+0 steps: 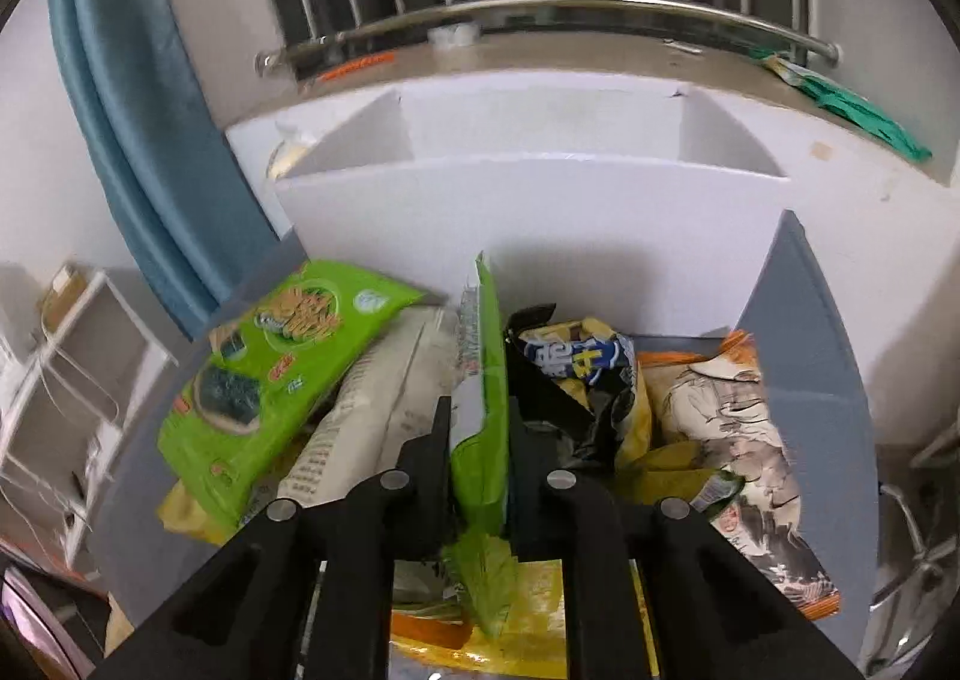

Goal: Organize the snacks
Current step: 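Grasp the green seaweed packet with left tool while right tool grasps green stick packet, then carry both green packets into the white box and open both tools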

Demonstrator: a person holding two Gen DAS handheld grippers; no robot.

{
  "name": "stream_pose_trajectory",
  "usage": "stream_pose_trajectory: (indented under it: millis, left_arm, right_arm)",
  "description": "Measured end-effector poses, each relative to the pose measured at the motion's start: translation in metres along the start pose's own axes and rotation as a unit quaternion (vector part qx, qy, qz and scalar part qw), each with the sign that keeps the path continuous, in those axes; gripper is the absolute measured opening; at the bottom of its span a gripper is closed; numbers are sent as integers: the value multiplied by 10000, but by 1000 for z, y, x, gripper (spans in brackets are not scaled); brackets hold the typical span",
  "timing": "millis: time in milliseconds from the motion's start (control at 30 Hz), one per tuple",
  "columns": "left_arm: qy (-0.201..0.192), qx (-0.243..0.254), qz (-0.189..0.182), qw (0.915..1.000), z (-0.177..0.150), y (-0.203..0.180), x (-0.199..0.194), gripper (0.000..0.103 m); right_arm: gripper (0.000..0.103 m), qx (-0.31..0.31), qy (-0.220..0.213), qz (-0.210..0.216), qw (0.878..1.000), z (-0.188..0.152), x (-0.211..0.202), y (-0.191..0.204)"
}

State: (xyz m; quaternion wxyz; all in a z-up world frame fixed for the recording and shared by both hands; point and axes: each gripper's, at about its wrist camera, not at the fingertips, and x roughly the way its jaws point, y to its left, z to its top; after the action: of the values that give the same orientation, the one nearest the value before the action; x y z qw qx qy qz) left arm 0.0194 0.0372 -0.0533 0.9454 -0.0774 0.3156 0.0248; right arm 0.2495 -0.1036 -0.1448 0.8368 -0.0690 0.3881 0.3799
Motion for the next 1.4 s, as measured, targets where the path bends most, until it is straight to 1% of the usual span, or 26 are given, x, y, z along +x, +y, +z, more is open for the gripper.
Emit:
stream_pose_trajectory:
  millis: [33,67,200,333,400,500,600,800,833,867,900,933,967,1033,1133,1200,1267,1333,1400]
  left_arm:
    - [34,16,-15,10000,0,0,3,103]
    - [58,24,-27,10000,0,0,7,103]
    - [186,-11,-162,9997,7,-3,28,103]
    - [330,-60,-111,9994,18,-5,56,103]
    - [452,-57,89,9989,25,-5,76,103]
    - [697,-66,395,9968,34,-4,108,103]
    - [918,111,559,9941,37,-8,137,103]
    - [1291,414,1039,9853,33,-11,178,103]
    - [1328,452,1070,9843,33,-11,182,103]
    - [1381,519,1109,9828,31,-11,187,99]
    - [1391,546,1116,9825,30,-10,188,84]
    - [1407,523,1057,9830,29,-9,189,75]
    - [1434,440,950,9841,29,-6,189,73]
    - [1374,302,762,9871,28,-2,185,72]
    - [1071,140,625,9922,29,4,164,72]
    - [809,-24,409,9959,32,8,145,72]
    - [528,-153,275,9981,40,10,127,72]
    - [178,-292,140,9993,51,12,112,72]
    - [-96,-485,45,9988,64,15,105,72]
  right_arm:
    - [12,71,-47,113,9999,0,-5,-4]
    - [12,80,-105,130,9998,0,-10,-5]
    - [12,81,-490,148,9987,0,-46,-11]
    - [12,127,-937,88,9955,-1,-89,-14]
    - [12,118,-1131,-21,9935,-6,-110,-17]
    - [12,197,-1360,-70,9905,-15,-136,-14]
    - [12,195,-1501,-178,9883,-25,-153,-13]
    - [12,131,-1494,-255,9884,-38,-161,-10]
    - [12,140,-1487,-262,9884,-39,-161,-11]
    - [12,148,-1478,-236,9886,-40,-160,-11]
    - [12,158,-1466,-195,9889,-41,-159,-12]
    - [12,170,-1454,-182,9891,-41,-158,-12]
    - [13,164,-1438,-175,9893,-41,-157,-12]
    - [13,133,-1430,-172,9895,-42,-155,-11]
    - [13,119,-1433,-164,9895,-43,-153,-10]
    - [13,149,-1445,-125,9893,-43,-152,-11]
    - [13,193,-1490,-76,9886,-43,-151,-12]
    - [13,274,-1521,14,9880,-38,-148,-14]
    - [13,345,-1562,119,9871,-29,-143,-17]
